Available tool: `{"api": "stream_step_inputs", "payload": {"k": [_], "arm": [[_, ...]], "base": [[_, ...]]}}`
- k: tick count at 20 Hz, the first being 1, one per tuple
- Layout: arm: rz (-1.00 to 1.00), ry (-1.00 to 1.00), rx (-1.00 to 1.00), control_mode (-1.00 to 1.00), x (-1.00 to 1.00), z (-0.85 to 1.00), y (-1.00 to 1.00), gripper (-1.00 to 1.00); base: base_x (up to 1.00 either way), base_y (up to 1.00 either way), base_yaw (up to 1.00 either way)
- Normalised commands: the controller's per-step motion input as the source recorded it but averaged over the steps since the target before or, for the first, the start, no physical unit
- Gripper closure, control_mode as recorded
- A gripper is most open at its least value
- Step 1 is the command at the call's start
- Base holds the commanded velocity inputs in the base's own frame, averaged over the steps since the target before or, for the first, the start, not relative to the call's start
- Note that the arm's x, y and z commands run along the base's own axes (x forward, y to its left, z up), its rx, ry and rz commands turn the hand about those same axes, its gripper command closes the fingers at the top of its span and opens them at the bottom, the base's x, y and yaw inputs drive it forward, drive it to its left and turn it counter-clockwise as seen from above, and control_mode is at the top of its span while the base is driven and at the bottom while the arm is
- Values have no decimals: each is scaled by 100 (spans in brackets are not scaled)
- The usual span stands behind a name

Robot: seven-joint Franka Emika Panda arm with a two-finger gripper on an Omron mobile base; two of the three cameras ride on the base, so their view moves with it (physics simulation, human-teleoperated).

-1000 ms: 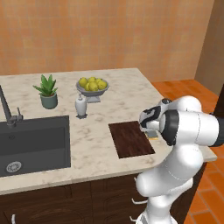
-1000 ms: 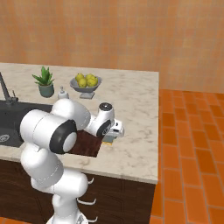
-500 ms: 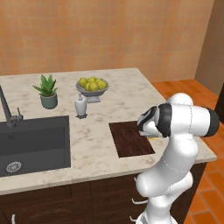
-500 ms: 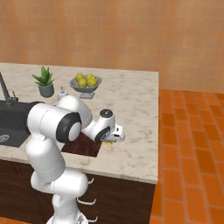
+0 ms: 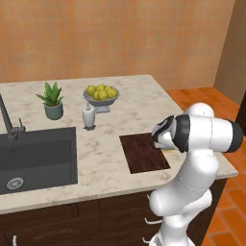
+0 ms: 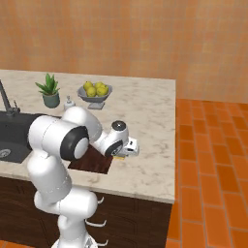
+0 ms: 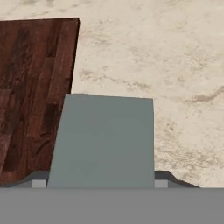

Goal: Pick up the sponge from the counter and clean the cutting board by briefly scrubbing or pressing down on the cutting board. Once finished, release the sponge.

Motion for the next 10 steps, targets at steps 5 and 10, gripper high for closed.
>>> {"api": "stream_step_inputs", "payload": {"k": [5, 10], "arm": [[19, 0, 2, -100, -25, 64, 8, 100], [26, 10, 0, -100, -41, 40, 8, 100]], "base": [[0, 0, 0], [0, 0, 0]]}}
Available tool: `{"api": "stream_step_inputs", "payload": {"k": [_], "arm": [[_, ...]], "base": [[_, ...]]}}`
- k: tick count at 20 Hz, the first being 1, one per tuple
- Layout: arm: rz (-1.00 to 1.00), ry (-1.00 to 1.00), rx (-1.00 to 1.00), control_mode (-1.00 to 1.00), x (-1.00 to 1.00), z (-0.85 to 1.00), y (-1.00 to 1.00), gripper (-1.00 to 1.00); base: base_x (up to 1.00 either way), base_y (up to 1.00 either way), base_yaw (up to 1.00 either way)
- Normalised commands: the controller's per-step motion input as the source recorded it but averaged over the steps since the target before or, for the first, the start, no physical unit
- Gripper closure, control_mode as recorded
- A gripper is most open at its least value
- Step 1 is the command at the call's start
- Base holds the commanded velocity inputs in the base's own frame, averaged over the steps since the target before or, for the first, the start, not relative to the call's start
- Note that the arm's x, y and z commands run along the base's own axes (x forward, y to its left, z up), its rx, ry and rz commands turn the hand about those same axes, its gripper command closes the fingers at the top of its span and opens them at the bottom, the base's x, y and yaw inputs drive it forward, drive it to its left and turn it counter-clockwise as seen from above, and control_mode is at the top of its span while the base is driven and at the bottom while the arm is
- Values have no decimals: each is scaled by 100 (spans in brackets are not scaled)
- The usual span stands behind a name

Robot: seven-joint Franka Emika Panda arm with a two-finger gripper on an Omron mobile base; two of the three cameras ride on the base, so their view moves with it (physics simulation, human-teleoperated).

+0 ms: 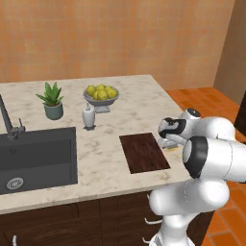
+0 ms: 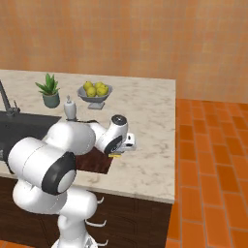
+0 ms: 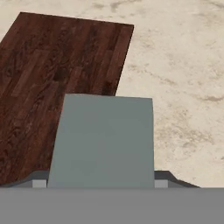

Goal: Pick up the sponge from the counter and clean the cutting board by briefly scrubbing or pressing down on the cutting board. Once finished, release the sponge.

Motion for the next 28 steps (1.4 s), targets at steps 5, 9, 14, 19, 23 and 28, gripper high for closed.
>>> {"api": "stream_step_inputs", "payload": {"k": [5, 9, 14, 19, 23, 28], "arm": [[31, 9, -7, -100, -43, 0, 19, 100], [19, -2, 0, -100, -56, -23, 24, 100], [7, -1, 6, -100, -41, -46, 25, 100], [0, 0, 7, -100, 0, -9, 19, 100], [0, 9, 2, -100, 38, 0, 5, 100], [0, 12, 2, -100, 50, -2, 0, 100]], "base": [[0, 0, 0], [0, 0, 0], [0, 0, 0], [0, 0, 0], [0, 0, 0], [0, 0, 0]]}}
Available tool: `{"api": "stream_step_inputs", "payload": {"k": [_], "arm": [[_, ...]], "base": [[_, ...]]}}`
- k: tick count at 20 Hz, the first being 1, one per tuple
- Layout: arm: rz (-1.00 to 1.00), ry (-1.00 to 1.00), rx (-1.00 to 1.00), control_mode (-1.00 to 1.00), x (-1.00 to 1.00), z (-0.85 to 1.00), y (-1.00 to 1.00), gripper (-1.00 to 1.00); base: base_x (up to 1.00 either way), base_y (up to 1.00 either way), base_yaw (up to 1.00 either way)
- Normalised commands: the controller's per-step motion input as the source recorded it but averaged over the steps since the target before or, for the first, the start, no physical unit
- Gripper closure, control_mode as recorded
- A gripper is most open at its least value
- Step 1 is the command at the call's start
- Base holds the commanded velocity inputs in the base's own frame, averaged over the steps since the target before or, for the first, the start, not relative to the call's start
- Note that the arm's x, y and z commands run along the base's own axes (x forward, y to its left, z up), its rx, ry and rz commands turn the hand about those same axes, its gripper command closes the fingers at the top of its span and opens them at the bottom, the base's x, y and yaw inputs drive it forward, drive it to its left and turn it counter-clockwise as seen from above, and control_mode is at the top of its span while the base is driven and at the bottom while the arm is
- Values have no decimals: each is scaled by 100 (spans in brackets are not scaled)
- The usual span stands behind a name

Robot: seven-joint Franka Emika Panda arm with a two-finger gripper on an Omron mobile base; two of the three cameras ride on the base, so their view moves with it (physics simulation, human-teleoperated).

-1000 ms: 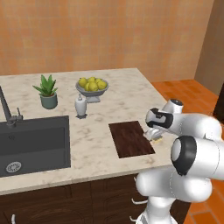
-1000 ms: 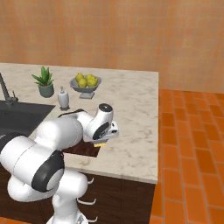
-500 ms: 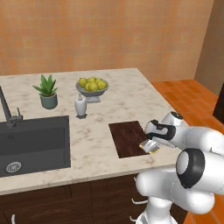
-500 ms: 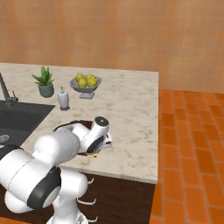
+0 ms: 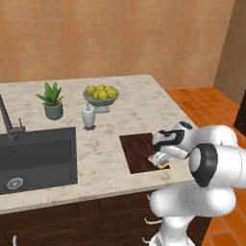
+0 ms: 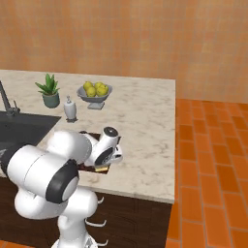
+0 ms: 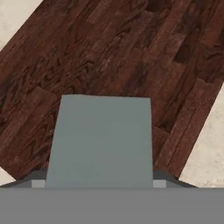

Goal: Pick up the sponge from the counter and clean the cutting board by briefly scrubbing or pressing down on the cutting board. Once finished, release the sponge.

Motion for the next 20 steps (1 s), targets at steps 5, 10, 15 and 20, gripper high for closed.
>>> {"api": "stream_step_inputs", "payload": {"k": [5, 10, 15, 20], "arm": [[0, 2, 1, -100, 22, -1, 0, 100], [0, 0, 0, -100, 24, -17, 0, 100], [0, 0, 0, -100, 27, -7, 0, 100], [0, 0, 0, -100, 36, 0, 0, 100]], "base": [[0, 0, 0], [0, 0, 0], [0, 0, 0], [0, 0, 0]]}}
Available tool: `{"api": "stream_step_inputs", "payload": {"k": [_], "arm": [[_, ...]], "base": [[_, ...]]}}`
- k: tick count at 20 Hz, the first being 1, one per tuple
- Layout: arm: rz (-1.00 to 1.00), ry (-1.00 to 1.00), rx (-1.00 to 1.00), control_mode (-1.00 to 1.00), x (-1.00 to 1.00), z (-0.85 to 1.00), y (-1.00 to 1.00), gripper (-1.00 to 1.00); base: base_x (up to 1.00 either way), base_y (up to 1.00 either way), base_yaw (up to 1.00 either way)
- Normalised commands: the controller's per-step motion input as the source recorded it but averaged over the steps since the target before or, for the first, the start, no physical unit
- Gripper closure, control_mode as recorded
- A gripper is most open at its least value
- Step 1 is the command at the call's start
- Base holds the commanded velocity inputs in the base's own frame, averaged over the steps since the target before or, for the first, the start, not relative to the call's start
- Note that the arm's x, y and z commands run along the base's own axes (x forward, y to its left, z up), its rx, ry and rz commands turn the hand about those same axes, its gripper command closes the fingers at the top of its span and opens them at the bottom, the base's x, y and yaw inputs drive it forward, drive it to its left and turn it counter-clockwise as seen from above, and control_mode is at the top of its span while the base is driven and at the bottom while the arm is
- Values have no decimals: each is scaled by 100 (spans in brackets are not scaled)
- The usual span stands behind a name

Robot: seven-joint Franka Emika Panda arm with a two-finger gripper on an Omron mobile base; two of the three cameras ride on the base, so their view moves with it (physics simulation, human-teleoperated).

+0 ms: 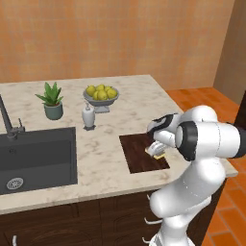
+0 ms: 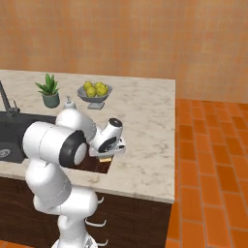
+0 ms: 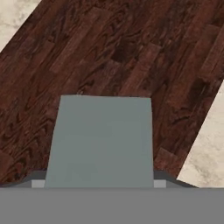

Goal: Pick up the sponge from the counter and clean the cutting board by briefly scrubbing or pressing down on the cutting board. Once finished, release the sponge.

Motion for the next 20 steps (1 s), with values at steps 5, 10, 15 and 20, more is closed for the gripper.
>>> {"api": "stream_step_inputs", "payload": {"k": [5, 10, 15, 20], "arm": [[0, 0, 1, -100, 70, -2, -1, 100], [2, 0, 4, -100, 83, -6, -4, 100], [1, 0, 0, -100, 74, -11, 0, 100], [1, 0, 0, -100, 51, -29, 1, 100]], "base": [[0, 0, 0], [0, 0, 0], [0, 0, 0], [0, 0, 0]]}}
